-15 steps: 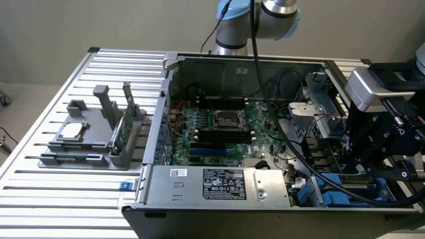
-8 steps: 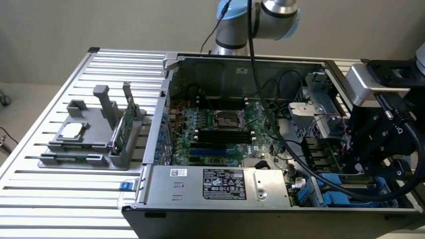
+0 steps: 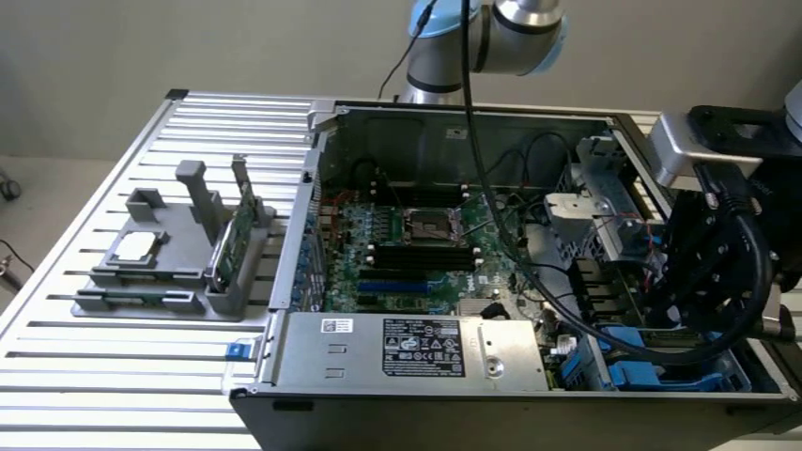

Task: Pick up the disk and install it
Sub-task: 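Insert the first disk wire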

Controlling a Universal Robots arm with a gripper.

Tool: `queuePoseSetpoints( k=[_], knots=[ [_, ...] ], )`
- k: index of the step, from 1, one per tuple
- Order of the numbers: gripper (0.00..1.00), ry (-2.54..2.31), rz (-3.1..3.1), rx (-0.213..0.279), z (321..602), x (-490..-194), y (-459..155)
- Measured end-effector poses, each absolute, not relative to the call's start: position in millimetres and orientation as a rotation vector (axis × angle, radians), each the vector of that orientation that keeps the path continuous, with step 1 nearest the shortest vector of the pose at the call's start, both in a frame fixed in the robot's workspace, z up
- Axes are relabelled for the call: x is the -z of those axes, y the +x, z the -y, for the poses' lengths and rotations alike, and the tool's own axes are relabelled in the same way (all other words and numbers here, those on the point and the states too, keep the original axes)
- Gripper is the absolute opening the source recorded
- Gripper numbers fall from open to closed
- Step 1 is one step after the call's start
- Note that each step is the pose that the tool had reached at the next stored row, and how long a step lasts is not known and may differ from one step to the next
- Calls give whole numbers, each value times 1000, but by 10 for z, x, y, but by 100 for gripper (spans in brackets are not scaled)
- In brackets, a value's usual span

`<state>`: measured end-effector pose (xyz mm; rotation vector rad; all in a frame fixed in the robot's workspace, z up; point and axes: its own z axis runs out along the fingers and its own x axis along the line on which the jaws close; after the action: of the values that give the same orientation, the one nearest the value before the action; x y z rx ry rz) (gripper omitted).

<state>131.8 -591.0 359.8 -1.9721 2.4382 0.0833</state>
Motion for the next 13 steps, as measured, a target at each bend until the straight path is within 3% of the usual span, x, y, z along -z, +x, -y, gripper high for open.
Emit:
queuePoseSetpoints(
  k=[13],
  knots=[
    [25,-1682,-2639,-82,5910,-3598,1318]
  ],
)
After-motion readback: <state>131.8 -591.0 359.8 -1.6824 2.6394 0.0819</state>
